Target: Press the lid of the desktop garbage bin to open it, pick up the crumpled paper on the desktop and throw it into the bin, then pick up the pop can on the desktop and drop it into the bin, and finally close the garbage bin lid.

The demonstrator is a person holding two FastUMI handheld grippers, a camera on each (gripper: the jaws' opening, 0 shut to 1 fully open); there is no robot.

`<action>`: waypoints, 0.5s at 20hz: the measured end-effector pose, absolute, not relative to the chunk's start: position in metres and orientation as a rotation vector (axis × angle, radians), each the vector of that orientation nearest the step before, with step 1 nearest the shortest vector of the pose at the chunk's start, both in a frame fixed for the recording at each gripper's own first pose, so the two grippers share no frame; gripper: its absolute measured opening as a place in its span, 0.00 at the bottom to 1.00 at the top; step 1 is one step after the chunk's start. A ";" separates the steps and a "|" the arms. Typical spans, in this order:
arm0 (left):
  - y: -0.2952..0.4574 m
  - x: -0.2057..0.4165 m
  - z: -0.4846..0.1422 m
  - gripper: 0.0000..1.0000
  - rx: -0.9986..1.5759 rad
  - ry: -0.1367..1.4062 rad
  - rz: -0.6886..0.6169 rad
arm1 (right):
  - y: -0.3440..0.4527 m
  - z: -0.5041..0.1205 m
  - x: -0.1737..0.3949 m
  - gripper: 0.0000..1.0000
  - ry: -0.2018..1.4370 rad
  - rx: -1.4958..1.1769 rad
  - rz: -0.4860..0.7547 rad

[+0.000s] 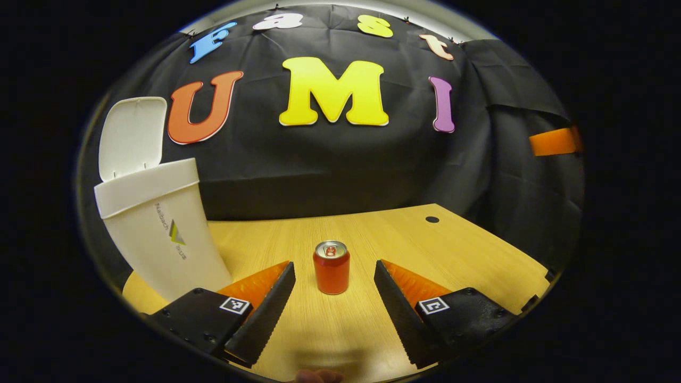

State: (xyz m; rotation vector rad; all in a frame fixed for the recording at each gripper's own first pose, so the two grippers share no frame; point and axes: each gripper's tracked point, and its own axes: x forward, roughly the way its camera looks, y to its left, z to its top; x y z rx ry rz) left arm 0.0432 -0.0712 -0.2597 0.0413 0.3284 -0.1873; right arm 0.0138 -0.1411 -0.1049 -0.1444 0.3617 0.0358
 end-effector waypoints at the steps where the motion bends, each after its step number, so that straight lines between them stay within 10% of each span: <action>1: -0.074 0.048 -0.269 0.99 0.041 0.336 -0.188 | -0.146 -0.109 0.012 0.86 0.372 -0.152 0.033; 10: -0.076 0.090 -0.332 0.99 -0.005 0.434 -0.155 | -0.163 -0.136 0.022 0.86 0.455 -0.172 0.021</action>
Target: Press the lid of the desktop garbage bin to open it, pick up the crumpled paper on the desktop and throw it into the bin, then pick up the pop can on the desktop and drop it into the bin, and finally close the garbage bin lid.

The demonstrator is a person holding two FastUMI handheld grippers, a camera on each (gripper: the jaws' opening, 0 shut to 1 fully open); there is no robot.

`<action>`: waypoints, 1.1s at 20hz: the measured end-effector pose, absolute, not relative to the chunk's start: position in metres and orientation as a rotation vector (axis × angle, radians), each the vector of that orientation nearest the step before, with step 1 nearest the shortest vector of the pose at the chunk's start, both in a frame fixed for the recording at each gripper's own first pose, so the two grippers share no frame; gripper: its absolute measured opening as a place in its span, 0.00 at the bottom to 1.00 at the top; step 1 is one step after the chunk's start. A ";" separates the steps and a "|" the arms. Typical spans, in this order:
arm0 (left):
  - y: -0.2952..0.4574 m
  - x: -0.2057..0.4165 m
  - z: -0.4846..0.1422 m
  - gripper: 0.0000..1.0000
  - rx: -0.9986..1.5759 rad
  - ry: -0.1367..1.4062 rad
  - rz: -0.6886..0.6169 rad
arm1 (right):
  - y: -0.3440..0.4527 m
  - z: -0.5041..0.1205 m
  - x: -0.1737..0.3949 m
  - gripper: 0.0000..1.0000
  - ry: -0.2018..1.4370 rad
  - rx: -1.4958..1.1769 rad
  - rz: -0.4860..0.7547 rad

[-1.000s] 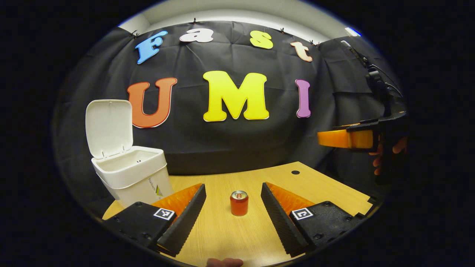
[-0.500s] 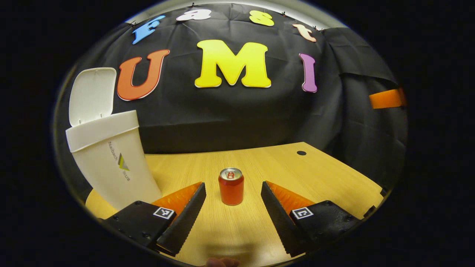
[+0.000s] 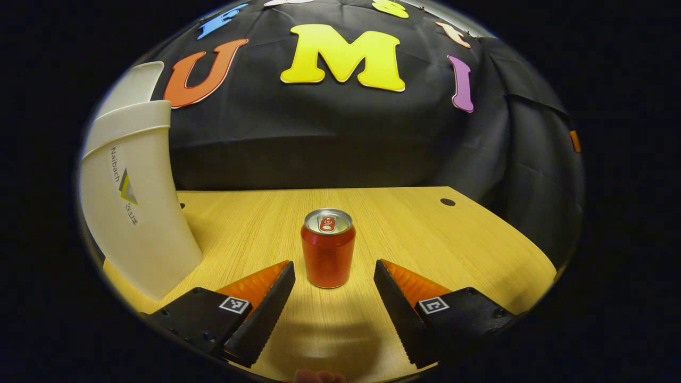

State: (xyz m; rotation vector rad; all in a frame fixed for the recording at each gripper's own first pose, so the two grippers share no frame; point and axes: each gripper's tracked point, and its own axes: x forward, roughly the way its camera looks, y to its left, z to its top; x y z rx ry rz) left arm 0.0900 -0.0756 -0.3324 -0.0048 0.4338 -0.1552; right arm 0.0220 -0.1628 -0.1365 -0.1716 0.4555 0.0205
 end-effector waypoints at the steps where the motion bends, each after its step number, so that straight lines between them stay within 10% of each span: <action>1: -0.075 0.096 -0.337 0.99 0.001 0.436 -0.153 | -0.160 -0.139 0.025 0.86 0.465 -0.173 0.025; 22: -0.077 0.154 -0.373 0.98 0.043 0.484 -0.197 | -0.163 -0.166 0.046 0.86 0.560 -0.152 -0.041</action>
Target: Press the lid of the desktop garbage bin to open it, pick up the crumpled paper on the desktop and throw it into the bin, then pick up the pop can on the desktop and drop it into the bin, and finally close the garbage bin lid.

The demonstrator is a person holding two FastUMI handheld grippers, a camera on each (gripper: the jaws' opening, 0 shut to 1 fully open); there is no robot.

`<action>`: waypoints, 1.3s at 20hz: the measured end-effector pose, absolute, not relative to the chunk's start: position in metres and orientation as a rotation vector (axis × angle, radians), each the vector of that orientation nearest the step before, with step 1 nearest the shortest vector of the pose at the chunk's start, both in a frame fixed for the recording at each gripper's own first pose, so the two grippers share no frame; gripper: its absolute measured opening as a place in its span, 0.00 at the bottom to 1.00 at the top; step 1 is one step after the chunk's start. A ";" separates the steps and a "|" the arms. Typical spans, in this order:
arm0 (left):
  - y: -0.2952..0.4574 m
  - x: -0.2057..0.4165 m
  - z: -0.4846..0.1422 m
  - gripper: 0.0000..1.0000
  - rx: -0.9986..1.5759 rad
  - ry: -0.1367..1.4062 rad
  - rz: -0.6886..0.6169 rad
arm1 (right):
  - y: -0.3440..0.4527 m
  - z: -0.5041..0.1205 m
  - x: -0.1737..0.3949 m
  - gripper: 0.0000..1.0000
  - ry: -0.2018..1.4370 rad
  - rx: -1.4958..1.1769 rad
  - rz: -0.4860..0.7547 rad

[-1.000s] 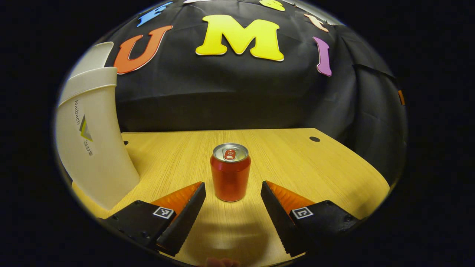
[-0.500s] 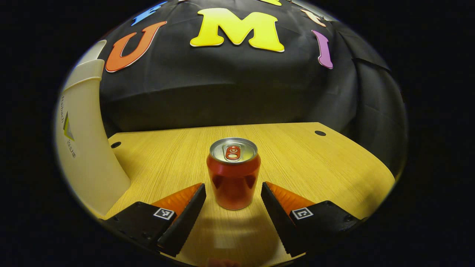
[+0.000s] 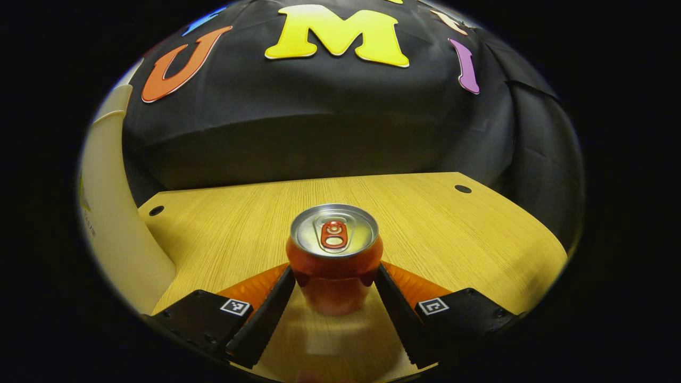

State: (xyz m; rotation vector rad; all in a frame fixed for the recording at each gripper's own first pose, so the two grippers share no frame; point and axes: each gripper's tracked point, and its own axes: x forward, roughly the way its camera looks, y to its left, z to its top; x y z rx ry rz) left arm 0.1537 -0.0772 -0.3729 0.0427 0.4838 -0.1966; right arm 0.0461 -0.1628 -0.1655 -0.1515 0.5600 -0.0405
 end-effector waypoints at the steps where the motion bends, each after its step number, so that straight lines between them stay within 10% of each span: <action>1: -0.076 0.153 -0.374 0.98 0.045 0.490 -0.200 | -0.163 -0.165 0.046 0.85 0.560 -0.148 -0.043; 26: 0.062 0.145 -0.081 0.85 0.095 0.152 0.031 | -0.065 -0.116 0.025 0.86 0.392 -0.083 0.150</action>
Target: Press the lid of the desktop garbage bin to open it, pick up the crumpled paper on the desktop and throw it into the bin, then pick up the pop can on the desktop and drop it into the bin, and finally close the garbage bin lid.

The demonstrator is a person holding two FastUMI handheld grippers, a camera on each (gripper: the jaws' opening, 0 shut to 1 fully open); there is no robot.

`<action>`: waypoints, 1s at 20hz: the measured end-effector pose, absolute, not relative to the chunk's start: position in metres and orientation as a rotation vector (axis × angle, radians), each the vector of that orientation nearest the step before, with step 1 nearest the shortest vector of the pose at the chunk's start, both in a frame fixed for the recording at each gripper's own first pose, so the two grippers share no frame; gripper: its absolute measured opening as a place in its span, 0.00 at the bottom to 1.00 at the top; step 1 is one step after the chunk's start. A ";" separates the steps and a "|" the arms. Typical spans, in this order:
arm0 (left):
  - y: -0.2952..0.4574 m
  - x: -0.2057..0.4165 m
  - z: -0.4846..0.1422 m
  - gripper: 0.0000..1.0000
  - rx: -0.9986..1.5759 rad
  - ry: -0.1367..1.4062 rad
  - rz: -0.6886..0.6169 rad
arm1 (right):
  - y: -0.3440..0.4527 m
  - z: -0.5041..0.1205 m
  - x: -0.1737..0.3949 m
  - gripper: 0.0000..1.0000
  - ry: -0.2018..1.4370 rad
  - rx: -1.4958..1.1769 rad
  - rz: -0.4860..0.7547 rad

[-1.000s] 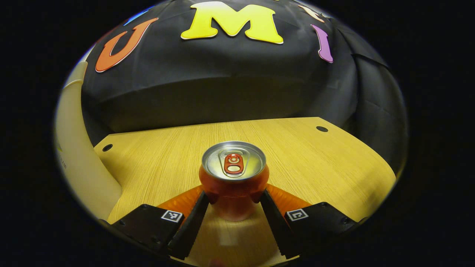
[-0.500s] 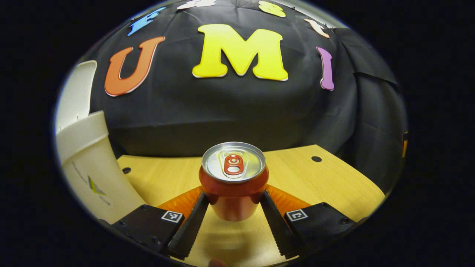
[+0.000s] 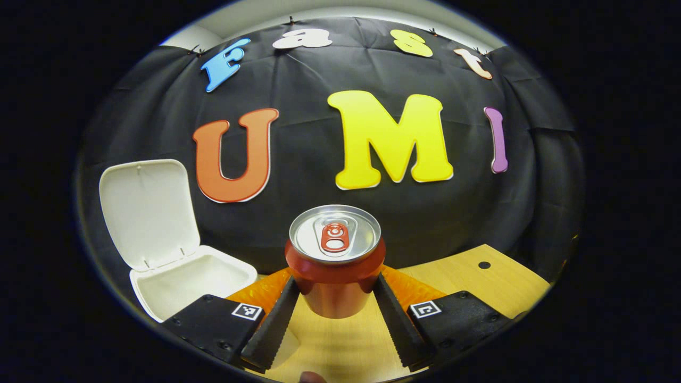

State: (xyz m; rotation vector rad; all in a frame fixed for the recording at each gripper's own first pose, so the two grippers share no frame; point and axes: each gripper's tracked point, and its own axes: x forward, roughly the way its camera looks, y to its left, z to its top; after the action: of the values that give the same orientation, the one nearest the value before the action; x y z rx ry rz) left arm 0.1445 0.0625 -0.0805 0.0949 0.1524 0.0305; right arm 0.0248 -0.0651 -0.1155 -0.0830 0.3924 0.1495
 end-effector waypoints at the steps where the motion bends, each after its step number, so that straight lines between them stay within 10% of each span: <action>1: 0.075 0.145 -0.075 0.85 0.094 0.147 0.057 | -0.060 -0.114 0.027 0.86 0.388 -0.083 0.160; 20: 0.244 0.125 -0.107 0.86 0.001 0.286 0.378 | 0.041 -0.112 0.046 0.86 0.394 -0.068 0.327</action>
State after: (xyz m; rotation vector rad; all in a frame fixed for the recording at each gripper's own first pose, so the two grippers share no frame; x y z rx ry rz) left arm 0.1251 0.2439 -0.1072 0.0011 0.2856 0.3779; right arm 0.0458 0.0412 -0.1122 -0.0681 0.3938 0.3267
